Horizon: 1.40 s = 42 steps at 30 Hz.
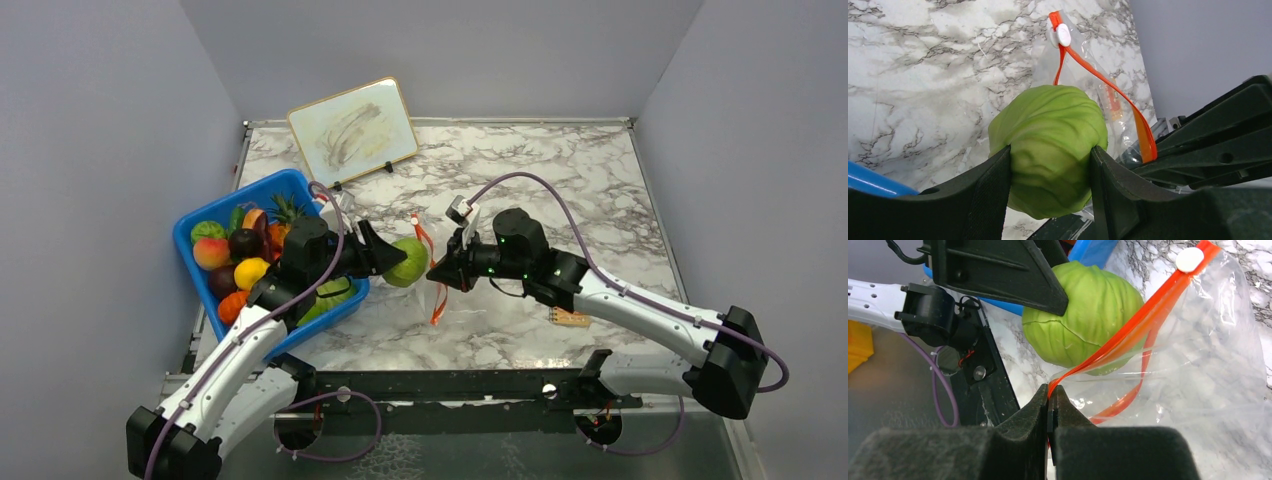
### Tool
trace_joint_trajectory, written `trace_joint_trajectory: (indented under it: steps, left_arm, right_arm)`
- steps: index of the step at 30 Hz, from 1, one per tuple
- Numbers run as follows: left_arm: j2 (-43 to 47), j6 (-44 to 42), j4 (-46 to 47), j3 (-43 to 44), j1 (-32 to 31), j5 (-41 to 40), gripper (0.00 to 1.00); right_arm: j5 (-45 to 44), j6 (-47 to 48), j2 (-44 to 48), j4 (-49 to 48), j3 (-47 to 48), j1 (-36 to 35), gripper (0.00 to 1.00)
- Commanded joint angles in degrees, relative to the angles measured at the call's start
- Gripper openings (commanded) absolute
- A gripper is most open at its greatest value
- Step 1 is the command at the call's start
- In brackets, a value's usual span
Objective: Place the food in the zip-top bag and seal the zipper
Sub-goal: Place the fake vegetable in the zipper food storage bag.
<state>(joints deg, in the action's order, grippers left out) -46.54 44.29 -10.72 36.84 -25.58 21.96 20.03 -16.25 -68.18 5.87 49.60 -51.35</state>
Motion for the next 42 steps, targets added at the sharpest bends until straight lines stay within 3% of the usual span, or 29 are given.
trace_joint_trajectory:
  steps: [1,6,14,18,22,27,28,32,34,37,39,40,42]
  left_arm:
    - [-0.6,-1.5,-0.4,2.1,0.0,-0.7,0.00]
    - [-1.0,-1.8,3.1,-0.5,0.1,0.6,0.00]
    - [0.3,6.9,17.8,-6.3,0.1,7.0,0.00]
    - [0.0,5.5,13.4,-4.4,0.1,6.4,0.00]
    - [0.0,4.2,11.1,-4.3,0.1,5.3,0.00]
    - [-0.5,2.4,8.3,-4.9,0.0,3.5,0.00]
    - [-0.8,2.4,8.5,-5.1,0.1,3.5,0.00]
    - [-1.6,3.2,10.1,-5.7,0.1,4.7,0.00]
    - [-1.6,3.1,10.3,-5.5,0.1,4.8,0.00]
    - [-1.4,2.7,9.8,-5.3,0.1,4.3,0.00]
    - [-1.2,2.8,9.8,-5.4,0.0,4.2,0.00]
    - [-1.2,3.1,9.9,-5.5,0.1,4.4,0.00]
    - [-1.1,3.7,10.6,-6.1,0.0,4.6,0.00]
  right_arm:
    - [0.7,0.1,1.1,-3.1,0.8,-0.2,0.01]
    - [1.0,0.4,1.0,-3.9,1.2,-0.2,0.01]
    - [4.5,1.9,-1.8,-5.7,2.4,-0.2,0.01]
    - [3.9,1.2,-2.6,-6.5,2.8,-0.2,0.04]
    - [1.9,0.4,-4.7,-3.0,3.9,-0.2,0.17]
    - [-2.8,-1.0,-6.0,1.9,4.0,-0.2,0.26]
    - [-3.4,-1.3,-5.9,2.5,4.0,-0.2,0.26]
    - [-6.4,-2.1,-6.0,4.3,5.1,-0.1,0.08]
    - [-8.0,-2.4,-6.7,6.2,6.4,-0.2,0.08]
    - [-8.8,-3.1,-7.5,7.9,7.7,-0.2,0.25]
    - [-8.8,-4.0,-8.0,8.6,8.5,-0.2,0.28]
    - [-8.9,-4.3,-8.4,9.0,8.9,-0.2,0.25]
    - [-8.7,-4.4,-9.3,9.4,9.5,-0.2,0.04]
